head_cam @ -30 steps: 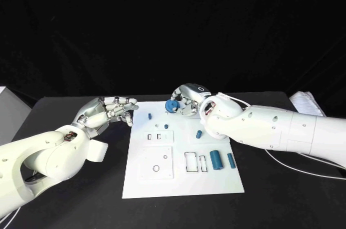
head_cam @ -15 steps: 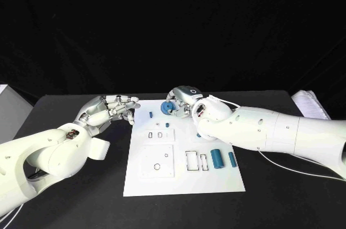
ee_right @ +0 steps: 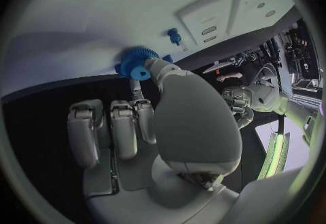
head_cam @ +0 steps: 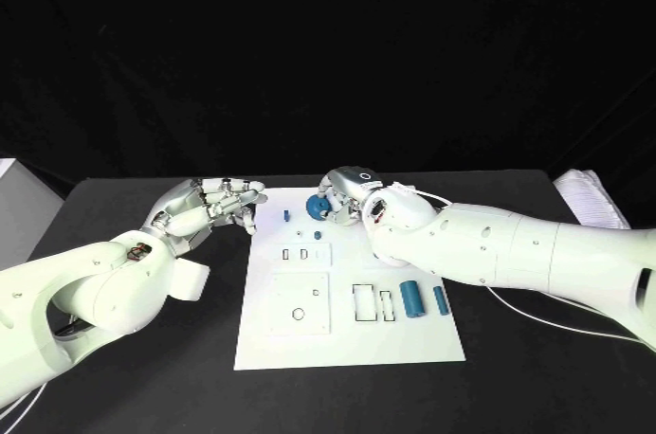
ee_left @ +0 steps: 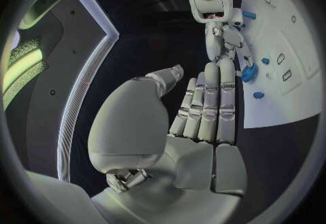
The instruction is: Assemble the parts on the task board
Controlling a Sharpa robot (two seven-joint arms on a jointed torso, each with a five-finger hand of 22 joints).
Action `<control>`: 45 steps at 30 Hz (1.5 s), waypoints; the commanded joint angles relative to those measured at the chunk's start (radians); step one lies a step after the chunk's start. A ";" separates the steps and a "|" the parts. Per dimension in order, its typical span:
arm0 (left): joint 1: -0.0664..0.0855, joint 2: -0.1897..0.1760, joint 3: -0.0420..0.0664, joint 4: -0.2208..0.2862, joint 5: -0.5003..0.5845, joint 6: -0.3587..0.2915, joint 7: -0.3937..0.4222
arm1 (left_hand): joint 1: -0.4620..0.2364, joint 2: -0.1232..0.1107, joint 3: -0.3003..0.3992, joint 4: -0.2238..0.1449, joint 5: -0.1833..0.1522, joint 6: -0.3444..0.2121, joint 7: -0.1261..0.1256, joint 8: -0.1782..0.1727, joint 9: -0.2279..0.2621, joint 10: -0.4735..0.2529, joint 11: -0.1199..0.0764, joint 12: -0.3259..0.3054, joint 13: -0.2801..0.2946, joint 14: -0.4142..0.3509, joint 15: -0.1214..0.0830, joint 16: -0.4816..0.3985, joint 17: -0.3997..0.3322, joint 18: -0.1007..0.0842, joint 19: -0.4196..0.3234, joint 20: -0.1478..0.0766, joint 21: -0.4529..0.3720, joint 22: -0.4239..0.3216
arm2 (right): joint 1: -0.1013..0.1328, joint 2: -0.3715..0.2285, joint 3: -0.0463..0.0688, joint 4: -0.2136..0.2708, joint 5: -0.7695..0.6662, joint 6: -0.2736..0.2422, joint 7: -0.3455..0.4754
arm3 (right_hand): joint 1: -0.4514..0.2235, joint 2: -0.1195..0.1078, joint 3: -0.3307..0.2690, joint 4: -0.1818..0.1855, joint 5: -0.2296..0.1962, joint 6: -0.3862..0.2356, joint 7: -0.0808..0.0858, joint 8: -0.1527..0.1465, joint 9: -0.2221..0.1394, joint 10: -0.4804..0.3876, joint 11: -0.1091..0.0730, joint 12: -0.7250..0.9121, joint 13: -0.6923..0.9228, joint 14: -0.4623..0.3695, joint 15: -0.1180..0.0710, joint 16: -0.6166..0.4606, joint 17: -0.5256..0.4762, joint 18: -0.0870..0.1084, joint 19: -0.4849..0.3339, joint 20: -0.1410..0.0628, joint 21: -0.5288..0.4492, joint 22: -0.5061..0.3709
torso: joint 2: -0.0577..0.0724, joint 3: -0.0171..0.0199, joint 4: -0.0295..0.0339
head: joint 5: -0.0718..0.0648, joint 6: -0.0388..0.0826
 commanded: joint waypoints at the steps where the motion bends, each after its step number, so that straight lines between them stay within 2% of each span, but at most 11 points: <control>1: 0.001 0.002 0.001 0.002 -0.005 0.018 0.005 | -0.006 0.005 0.005 0.001 0.000 -0.005 0.000 -0.003 0.001 -0.003 -0.002 -0.001 0.001 -0.006 0.001 0.005 -0.001 0.014 -0.009 0.001 0.003 0.001 | -0.006 0.007 -0.002 -0.010 -0.010 0.038 -0.007 | -0.012 0.002 0.006 0.000 0.000 0.032 -0.017 0.009 0.008 0.025 -0.006 0.000 0.179 0.100 -0.007 0.006 0.245 -0.014 0.103 -0.008 0.005 0.263 | 0.000 -0.0009 -0.0001 | -0.001 0.000; 9: 0.001 0.003 0.001 0.000 -0.005 0.019 0.004 | -0.006 0.005 0.005 0.001 0.000 -0.005 0.000 -0.003 0.001 -0.003 -0.002 -0.001 0.001 -0.006 0.001 0.005 -0.001 0.014 -0.009 0.001 0.003 0.001 | -0.008 0.025 -0.003 -0.032 -0.004 0.037 -0.004 | -0.028 -0.005 0.013 -0.001 -0.003 0.012 -0.010 -0.002 0.004 0.018 -0.001 -0.008 0.173 0.100 -0.003 0.006 0.245 -0.014 0.103 -0.005 0.005 0.263 | 0.000 -0.0011 0.0027 | -0.002 0.000; 13: 0.001 0.003 0.001 0.000 -0.006 0.019 0.004 | -0.006 0.005 0.005 0.001 0.000 -0.005 0.000 -0.003 0.001 -0.003 -0.002 -0.001 0.001 -0.006 0.001 0.005 -0.001 0.014 -0.009 0.001 0.003 0.001 | -0.008 0.028 -0.003 -0.036 0.003 0.037 0.002 | -0.042 -0.012 0.013 0.000 -0.005 0.002 -0.006 -0.008 0.001 0.014 0.004 -0.013 0.169 0.100 0.001 0.006 0.246 -0.014 0.103 -0.002 0.005 0.263 | 0.000 -0.0015 0.0004 | -0.001 -0.001; 18: 0.001 0.005 0.001 -0.003 -0.006 0.020 0.003 | -0.006 0.005 0.005 0.001 0.000 -0.005 0.000 -0.003 0.001 -0.003 -0.002 -0.001 0.001 -0.006 0.001 0.005 -0.001 0.014 -0.009 0.001 0.003 0.001 | -0.008 0.029 -0.003 -0.037 0.017 0.032 0.013 | -0.087 -0.026 0.000 0.018 -0.009 -0.017 0.001 -0.020 -0.004 0.010 0.011 -0.017 0.167 0.099 0.008 0.006 0.245 -0.014 0.103 0.005 0.005 0.263 | 0.000 -0.0016 -0.0006 | 0.001 0.000; 21: 0.001 0.007 0.001 -0.005 -0.006 0.021 0.003 | -0.006 0.005 0.005 0.001 0.000 -0.005 0.000 -0.003 0.001 -0.003 -0.002 -0.001 0.001 -0.006 0.001 0.005 -0.001 0.014 -0.009 0.001 0.003 0.001 | -0.008 0.028 -0.003 -0.038 0.033 0.040 0.022 | -0.143 -0.032 -0.037 0.047 -0.005 -0.027 0.002 -0.027 -0.007 0.008 0.013 -0.019 0.165 0.100 0.010 0.006 0.246 -0.014 0.103 0.008 0.005 0.263 | 0.000 -0.0019 -0.0002 | 0.000 -0.001; 22: 0.001 0.008 0.001 -0.006 -0.006 0.021 0.003 | -0.006 0.005 0.005 0.001 0.000 -0.005 0.000 -0.003 0.001 -0.003 -0.002 -0.001 0.001 -0.006 0.001 0.005 -0.001 0.014 -0.009 0.001 0.003 0.001 | -0.008 0.027 -0.003 -0.039 0.039 0.045 0.024 | -0.182 -0.021 -0.059 0.056 0.002 -0.032 0.002 -0.031 -0.008 0.006 0.015 -0.021 0.164 0.100 0.011 0.007 0.248 -0.014 0.103 0.010 0.005 0.263 | 0.000 -0.0019 0.0000 | -0.001 -0.001; 25: 0.001 0.009 0.001 -0.007 -0.006 0.021 0.003 | -0.006 0.005 0.005 0.001 0.000 -0.005 0.000 -0.003 0.001 -0.003 -0.002 -0.001 0.001 -0.006 0.001 0.005 -0.001 0.014 -0.009 0.001 0.003 0.001 | -0.008 0.026 -0.003 -0.040 0.051 0.060 0.030 | -0.230 -0.004 -0.096 0.058 0.001 -0.035 0.003 -0.034 -0.009 0.004 0.015 -0.022 0.163 0.100 0.012 0.007 0.249 -0.014 0.103 0.011 0.005 0.263 | -0.001 -0.0014 0.0000 | 0.001 -0.002; 27: 0.001 0.009 0.001 -0.008 -0.006 0.021 0.003 | -0.006 0.005 0.005 0.001 0.000 -0.005 0.000 -0.003 0.001 -0.003 -0.002 -0.001 0.001 -0.006 0.001 0.005 -0.001 0.014 -0.009 0.001 0.003 0.001 | -0.008 0.025 -0.003 -0.039 0.056 0.071 0.033 | -0.285 0.020 -0.126 0.060 0.004 -0.036 0.004 -0.036 -0.010 0.004 0.016 -0.023 0.163 0.101 0.013 0.008 0.250 -0.014 0.103 0.011 0.005 0.263 | -0.001 -0.0010 0.0001 | 0.001 -0.002; 30: 0.001 0.010 0.001 -0.008 -0.006 0.021 0.002 | -0.006 0.005 0.005 0.001 0.000 -0.005 0.000 -0.003 0.001 -0.003 -0.002 -0.001 0.001 -0.006 0.001 0.005 -0.001 0.014 -0.009 0.001 0.003 0.001 | -0.007 0.023 -0.003 -0.038 0.060 0.081 0.035 | -0.314 0.032 -0.143 0.061 0.008 -0.035 0.004 -0.037 -0.010 0.004 0.016 -0.022 0.164 0.101 0.013 0.008 0.250 -0.014 0.103 0.012 0.005 0.263 | 0.000 -0.0005 0.0000 | 0.001 -0.002; 45: 0.001 0.006 0.001 -0.008 -0.006 0.019 0.002 | -0.006 0.005 0.005 0.001 0.000 -0.005 0.000 -0.003 0.001 -0.003 -0.002 -0.001 0.001 -0.006 0.001 0.005 -0.001 0.014 -0.009 0.001 0.003 0.001 | -0.007 -0.009 -0.003 -0.017 0.071 0.129 0.032 | -0.323 0.045 -0.149 0.058 0.020 -0.030 0.002 -0.035 -0.009 0.008 0.014 -0.017 0.168 0.101 0.012 0.009 0.252 -0.014 0.103 0.011 0.005 0.263 | 0.000 0.0004 -0.0027 | 0.002 -0.003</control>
